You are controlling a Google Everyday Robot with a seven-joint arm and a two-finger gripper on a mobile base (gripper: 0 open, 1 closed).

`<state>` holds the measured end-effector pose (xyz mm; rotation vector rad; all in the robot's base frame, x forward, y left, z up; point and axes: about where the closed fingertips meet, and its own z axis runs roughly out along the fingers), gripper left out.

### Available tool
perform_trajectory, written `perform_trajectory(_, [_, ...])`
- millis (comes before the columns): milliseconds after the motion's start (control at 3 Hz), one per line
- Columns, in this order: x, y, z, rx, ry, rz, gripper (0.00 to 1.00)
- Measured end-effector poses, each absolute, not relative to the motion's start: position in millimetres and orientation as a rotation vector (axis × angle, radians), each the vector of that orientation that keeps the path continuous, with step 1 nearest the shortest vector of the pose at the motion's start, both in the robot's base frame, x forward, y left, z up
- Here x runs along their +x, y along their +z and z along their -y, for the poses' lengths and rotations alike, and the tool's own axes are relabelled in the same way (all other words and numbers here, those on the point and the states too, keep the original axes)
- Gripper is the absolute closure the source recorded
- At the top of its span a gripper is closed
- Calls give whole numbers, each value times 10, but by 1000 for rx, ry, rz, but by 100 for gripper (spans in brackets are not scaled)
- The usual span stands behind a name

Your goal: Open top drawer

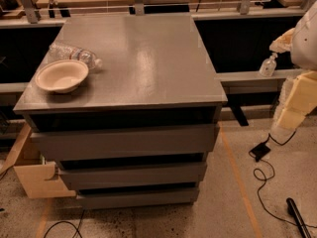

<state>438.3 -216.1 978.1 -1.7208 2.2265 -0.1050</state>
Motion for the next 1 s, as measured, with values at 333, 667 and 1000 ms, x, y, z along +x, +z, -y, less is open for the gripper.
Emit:
perform_trajectory(333, [4383,9782,2161,-1721,-105,-2226,0])
perform_trajectory(667, [4254,9567,2019,-1766,-96,-2175,0])
perform_trajectory(1000, [4109,9190,1872,-1811,-63,-2136,0])
